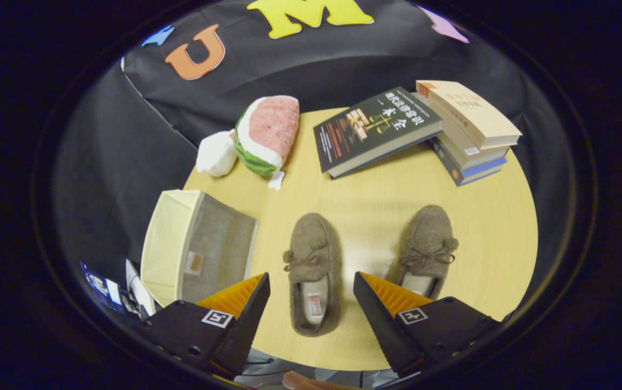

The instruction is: Open the storage box then place both shoes into the box .Put the left shoe in first, then the right shoe, with the right side of both shoes facing outward in a uniform manner.

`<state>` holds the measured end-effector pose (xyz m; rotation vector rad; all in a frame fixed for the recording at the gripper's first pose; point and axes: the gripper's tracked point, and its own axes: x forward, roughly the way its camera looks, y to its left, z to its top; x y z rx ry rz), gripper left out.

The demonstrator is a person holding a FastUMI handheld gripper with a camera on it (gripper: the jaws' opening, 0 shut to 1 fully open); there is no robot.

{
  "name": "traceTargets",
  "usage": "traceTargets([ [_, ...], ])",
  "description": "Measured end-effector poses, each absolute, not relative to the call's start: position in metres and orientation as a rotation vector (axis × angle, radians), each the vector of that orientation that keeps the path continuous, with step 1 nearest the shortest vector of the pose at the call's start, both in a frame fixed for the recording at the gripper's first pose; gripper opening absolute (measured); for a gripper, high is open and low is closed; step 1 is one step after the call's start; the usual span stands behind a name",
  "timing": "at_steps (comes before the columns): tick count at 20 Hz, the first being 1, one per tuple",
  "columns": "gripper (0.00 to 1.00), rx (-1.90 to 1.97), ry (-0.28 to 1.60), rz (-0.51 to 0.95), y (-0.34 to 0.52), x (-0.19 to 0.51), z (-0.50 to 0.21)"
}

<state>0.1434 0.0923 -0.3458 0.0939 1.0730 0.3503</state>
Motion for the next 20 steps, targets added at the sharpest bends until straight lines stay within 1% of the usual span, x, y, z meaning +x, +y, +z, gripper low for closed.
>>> traceTargets([
  [4,0.94,-0.063,1.123,0.321,0.075,0.138,-0.388],
  [6,0.95,-0.092,1.153,0.318,0.076,0.133,-0.407],
  [8,0.94,-0.106,1.176,0.283,0.071,0.135,-0.422],
  [10,0.90,-0.107,1.188,0.246,0.067,0.139,-0.431],
  [11,0.82,-0.094,1.188,0.240,0.067,0.142,-0.433],
  [15,0.57,-0.066,1.238,0.264,0.075,0.139,-0.443],
  [17,0.29,-0.023,1.258,0.272,0.081,0.135,-0.447],
  [18,0.21,-0.013,1.265,0.265,0.081,0.134,-0.447],
  [19,0.06,-0.016,1.253,0.280,0.083,0.134,-0.445],
  [20,0.06,-0.017,1.248,0.280,0.082,0.135,-0.438],
])
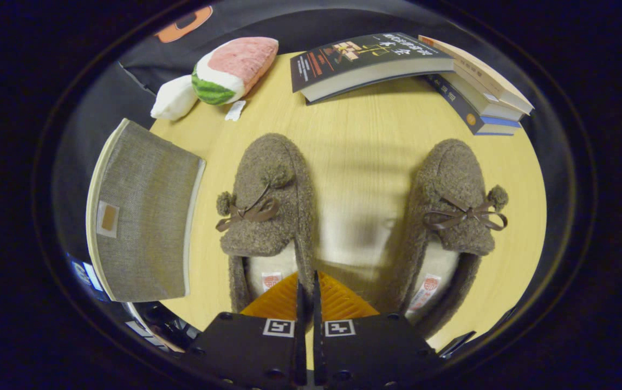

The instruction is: Open the storage box then place both shoes into the box .Put the left shoe in first, then the right shoe, with the right side of both shoes facing outward in a uniform manner.

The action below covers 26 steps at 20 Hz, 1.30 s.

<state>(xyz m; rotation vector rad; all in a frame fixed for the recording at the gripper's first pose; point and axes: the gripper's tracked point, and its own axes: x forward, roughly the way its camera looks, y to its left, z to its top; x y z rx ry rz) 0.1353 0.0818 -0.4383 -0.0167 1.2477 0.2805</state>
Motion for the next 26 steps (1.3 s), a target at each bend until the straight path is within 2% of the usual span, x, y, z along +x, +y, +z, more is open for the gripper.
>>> traceTargets([
  [1,0.00,-0.018,1.239,0.284,0.082,0.133,-0.440],
  [7,0.00,0.154,1.271,0.299,0.090,0.110,-0.409],
  [14,0.00,0.245,1.166,0.363,0.124,0.093,-0.310],
  [20,0.00,0.320,1.116,0.454,0.197,0.072,-0.227],
  [26,0.00,0.278,1.183,0.465,0.295,0.062,-0.241],
])
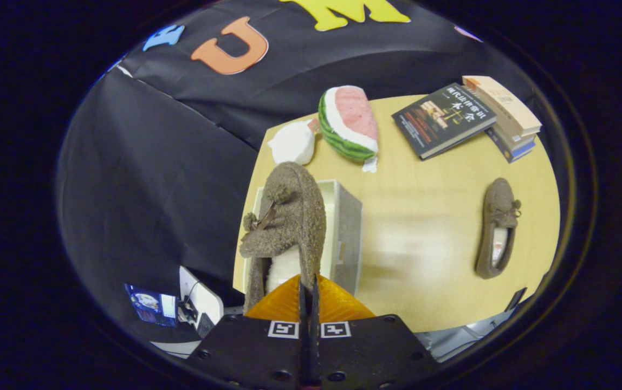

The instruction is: Open the storage box then place both shoes into the box .Put the left shoe in first, then the right shoe, with the right side of both shoes facing outward in a uniform manner.

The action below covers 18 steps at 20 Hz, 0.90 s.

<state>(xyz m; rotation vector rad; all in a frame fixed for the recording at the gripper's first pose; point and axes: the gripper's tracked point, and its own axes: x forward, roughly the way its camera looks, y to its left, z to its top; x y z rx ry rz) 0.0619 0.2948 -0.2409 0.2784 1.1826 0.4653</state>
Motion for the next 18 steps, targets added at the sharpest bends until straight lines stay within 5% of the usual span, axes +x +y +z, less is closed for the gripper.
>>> traceTargets([
  [18,0.00,0.118,1.320,0.114,0.419,0.096,-0.418],
])
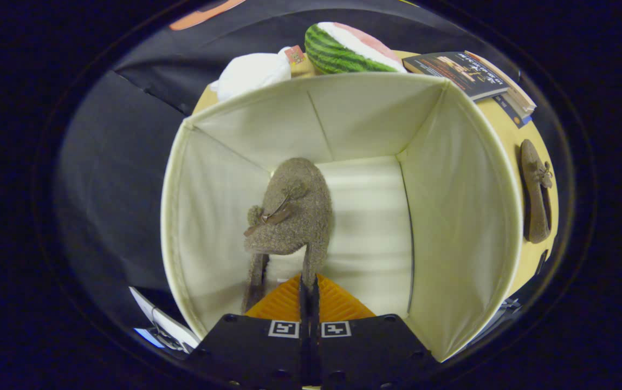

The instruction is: Open the storage box then place both shoes into the box .Put the left shoe in first, then the right shoe, with the right side of both shoes facing outward in a uniform manner.

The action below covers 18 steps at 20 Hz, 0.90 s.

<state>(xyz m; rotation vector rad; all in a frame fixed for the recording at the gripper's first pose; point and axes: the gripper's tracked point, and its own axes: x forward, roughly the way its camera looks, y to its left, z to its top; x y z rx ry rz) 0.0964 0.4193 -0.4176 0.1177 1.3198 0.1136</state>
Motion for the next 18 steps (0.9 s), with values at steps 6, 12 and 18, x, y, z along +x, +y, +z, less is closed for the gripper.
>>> traceTargets([
  [6,0.16,0.095,1.341,0.132,0.418,0.085,-0.423],
  [12,0.94,0.028,1.270,0.287,0.403,0.069,-0.357],
  [18,0.96,-0.022,1.192,0.402,0.345,0.051,-0.291],
])
